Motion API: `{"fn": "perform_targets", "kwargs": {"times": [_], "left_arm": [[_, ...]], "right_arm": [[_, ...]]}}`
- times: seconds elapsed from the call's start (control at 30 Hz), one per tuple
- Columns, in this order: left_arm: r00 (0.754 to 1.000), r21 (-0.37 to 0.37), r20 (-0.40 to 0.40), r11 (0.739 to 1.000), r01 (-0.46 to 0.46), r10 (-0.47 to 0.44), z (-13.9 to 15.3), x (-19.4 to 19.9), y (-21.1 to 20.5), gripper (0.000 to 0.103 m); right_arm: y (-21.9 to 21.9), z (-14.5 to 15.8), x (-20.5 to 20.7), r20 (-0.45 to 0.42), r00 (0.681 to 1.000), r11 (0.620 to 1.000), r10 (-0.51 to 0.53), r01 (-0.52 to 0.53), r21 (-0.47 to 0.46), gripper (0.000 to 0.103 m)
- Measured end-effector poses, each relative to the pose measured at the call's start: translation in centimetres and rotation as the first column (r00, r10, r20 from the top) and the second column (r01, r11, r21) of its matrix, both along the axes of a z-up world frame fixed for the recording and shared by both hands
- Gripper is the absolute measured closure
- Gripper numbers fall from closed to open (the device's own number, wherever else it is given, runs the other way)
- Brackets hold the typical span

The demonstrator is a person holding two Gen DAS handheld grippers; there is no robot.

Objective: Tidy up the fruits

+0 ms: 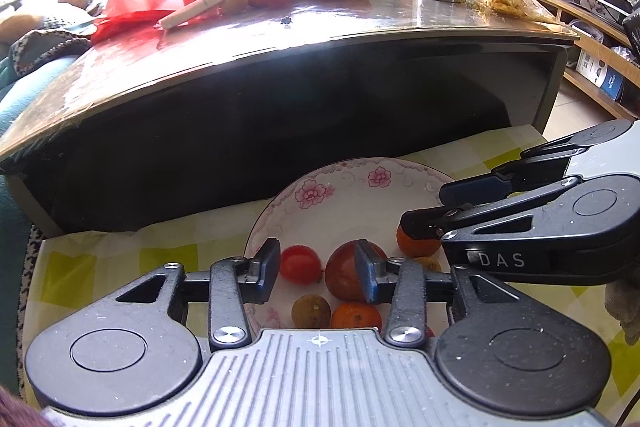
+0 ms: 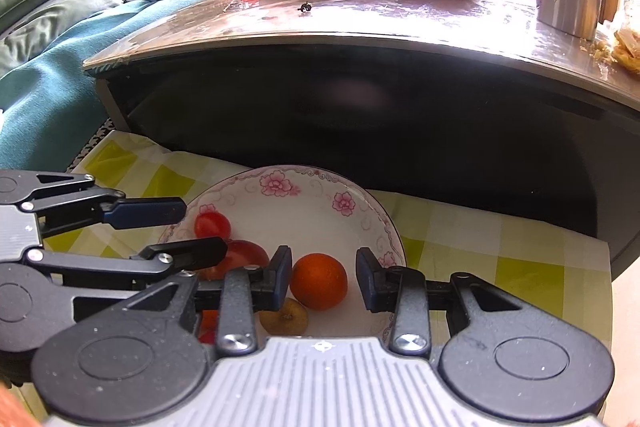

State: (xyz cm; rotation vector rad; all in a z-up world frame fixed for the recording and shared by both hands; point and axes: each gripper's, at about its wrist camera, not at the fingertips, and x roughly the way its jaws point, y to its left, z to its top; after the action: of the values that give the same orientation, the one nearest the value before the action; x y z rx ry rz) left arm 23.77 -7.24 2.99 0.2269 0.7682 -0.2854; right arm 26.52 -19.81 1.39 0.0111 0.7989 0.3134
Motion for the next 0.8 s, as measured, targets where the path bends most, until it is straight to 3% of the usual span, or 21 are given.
{"fn": "perform_targets", "kwargs": {"times": [0.5,0.8], "left_arm": [[0.998,0.017,0.048,0.999,-0.042,0.041,2.1,-3.1,0.9,0.027],[0.992,0.037,0.071,0.994,-0.103,0.100,2.6,-5.8,1.9,0.013]], "right_arm": [[-0.1,1.5,-1.8,0.033,0.999,1.000,-0.017,0.016,0.027,0.059],[0.8,2.8,-5.2,0.069,0.998,1.000,-0.010,0.010,0.004,0.056]]}}
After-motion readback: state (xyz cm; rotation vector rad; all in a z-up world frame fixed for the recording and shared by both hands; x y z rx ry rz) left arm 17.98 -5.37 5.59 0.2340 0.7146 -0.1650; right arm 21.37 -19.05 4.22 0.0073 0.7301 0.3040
